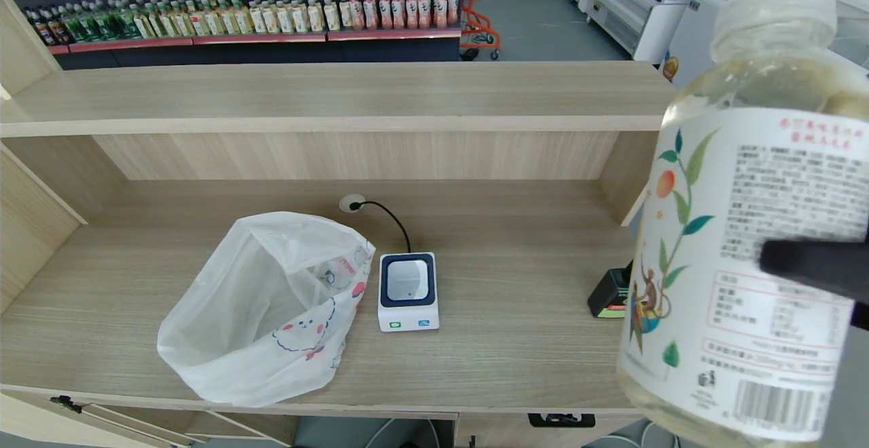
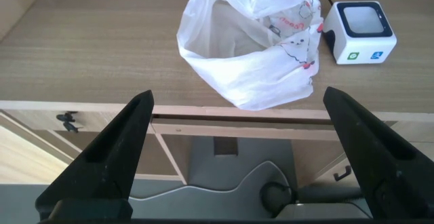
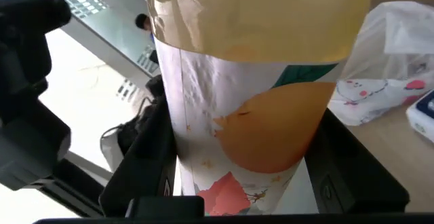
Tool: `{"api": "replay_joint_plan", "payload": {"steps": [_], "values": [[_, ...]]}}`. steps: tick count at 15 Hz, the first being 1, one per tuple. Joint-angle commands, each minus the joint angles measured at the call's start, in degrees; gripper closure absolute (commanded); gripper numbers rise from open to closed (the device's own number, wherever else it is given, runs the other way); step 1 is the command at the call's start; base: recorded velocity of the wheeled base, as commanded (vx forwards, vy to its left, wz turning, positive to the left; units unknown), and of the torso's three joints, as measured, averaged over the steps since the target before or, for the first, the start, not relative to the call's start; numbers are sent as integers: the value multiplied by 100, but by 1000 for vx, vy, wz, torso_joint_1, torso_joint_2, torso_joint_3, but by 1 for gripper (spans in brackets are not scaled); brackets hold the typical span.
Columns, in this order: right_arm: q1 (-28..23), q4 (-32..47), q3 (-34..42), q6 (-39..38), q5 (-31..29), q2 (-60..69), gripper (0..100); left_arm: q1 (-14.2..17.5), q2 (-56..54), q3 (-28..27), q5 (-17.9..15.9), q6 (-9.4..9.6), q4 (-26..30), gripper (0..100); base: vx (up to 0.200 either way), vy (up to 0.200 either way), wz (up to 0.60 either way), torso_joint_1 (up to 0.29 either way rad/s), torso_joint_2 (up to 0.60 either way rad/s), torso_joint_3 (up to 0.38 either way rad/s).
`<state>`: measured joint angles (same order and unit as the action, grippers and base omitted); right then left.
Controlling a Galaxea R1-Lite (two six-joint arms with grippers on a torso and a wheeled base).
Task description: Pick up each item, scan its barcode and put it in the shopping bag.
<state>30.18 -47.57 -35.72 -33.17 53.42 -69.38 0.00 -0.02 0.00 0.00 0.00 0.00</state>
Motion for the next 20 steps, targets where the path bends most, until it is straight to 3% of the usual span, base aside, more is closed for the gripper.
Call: {"api": "replay_joint_plan", "payload": {"steps": [1, 2, 3, 6, 8, 10, 12, 20], "values": [[-584, 626, 83, 2262, -1088, -718, 100, 0, 2, 0, 0, 0, 0, 0, 0, 0, 0, 0, 0, 0], [-751, 1039, 100, 3537, -2028, -858, 100, 0, 2, 0, 0, 0, 0, 0, 0, 0, 0, 0, 0, 0], [-777, 1136, 223, 3932, -2371, -779, 100, 0, 2, 0, 0, 0, 0, 0, 0, 0, 0, 0, 0, 0], [-1129, 863, 302, 4855, -2723, -700, 100, 0, 2, 0, 0, 0, -9, 0, 0, 0, 0, 0, 0, 0], [-1392, 178, 469, 5875, -3575, -937, 100, 0, 2, 0, 0, 9, 0, 0, 0, 0, 0, 0, 0, 0], [-1419, -692, 821, 5919, -4419, -1157, 100, 0, 2, 0, 0, 0, -9, 0, 0, 0, 0, 0, 0, 0], [-1419, -1123, 944, 6103, -4445, -1271, 100, 0, 2, 0, 0, 0, 0, 0, 0, 0, 0, 0, 0, 0], [-1419, -1176, 961, 6376, -4437, -1342, 100, 0, 2, 0, 0, 9, 0, 0, 0, 0, 0, 0, 0, 0]]}}
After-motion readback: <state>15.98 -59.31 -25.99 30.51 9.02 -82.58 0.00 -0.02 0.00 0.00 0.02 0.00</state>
